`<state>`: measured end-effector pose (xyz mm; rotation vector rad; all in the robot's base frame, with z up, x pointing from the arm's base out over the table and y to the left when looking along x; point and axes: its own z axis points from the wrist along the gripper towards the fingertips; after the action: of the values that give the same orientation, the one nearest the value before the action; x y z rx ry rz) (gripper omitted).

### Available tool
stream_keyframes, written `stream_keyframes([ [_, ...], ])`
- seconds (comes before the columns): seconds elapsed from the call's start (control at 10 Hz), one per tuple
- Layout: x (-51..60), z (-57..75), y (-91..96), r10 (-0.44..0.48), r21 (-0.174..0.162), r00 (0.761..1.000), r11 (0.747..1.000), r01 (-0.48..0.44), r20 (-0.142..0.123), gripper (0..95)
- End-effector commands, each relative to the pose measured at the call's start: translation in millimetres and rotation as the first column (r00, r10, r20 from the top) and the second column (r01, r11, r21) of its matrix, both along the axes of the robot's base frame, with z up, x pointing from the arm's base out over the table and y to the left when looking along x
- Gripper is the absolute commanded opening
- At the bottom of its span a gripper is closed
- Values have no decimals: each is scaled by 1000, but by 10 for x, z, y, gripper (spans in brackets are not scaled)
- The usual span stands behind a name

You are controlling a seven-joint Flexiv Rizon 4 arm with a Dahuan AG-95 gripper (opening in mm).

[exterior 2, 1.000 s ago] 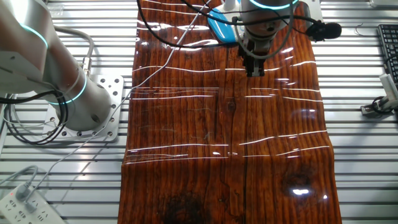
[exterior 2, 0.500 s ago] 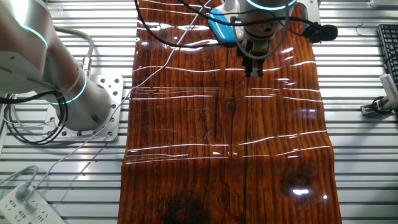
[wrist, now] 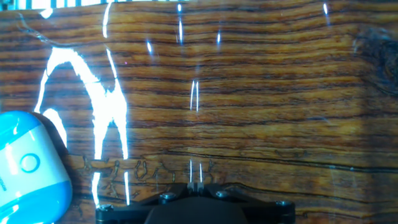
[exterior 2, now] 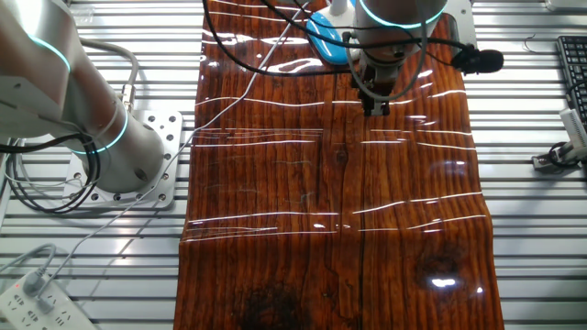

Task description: Turn on the desk lamp by pressing the button

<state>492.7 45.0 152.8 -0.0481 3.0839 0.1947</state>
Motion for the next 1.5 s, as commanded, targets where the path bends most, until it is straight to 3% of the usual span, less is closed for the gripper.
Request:
stream_keyframes([
  [0.1,-1,-2,-4,-12,-30,1000,999,12,-14,0],
  [0.4,-1,-2,-4,-16,-85,1000,996,14,-17,0],
  [0.6,-1,-2,-4,5,-89,1000,996,-6,-13,0],
  [1.1,-1,-2,-4,251,-36,968,967,-251,5,0],
  [1.5,-1,-2,-4,320,-24,947,947,-320,-20,0],
])
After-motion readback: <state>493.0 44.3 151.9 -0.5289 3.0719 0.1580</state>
